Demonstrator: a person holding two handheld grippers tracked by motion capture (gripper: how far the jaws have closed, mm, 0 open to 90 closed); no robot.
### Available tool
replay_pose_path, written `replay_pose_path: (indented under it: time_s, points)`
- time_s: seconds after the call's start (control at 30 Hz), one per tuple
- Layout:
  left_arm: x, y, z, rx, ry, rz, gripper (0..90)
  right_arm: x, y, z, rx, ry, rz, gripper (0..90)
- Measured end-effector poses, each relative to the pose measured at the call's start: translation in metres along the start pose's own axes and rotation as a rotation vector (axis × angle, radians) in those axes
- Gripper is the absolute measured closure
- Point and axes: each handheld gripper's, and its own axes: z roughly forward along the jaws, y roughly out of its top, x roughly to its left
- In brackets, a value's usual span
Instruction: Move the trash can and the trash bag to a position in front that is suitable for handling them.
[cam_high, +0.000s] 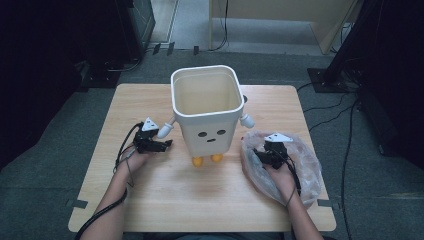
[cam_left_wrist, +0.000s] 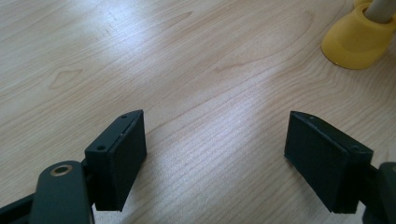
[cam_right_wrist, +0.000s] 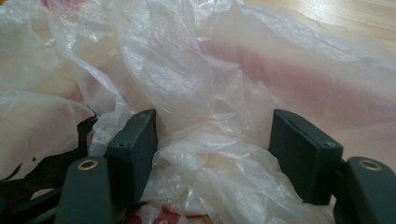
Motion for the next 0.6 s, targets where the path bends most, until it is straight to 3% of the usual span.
replay_pose_path:
  time_s: [0.6]
  points:
    - [0.004,0.011,0.012,-0.001,-0.016,0.016,21.1,0.001,-0.002,-0.002,-0.001,-0.003,0.002,32.9]
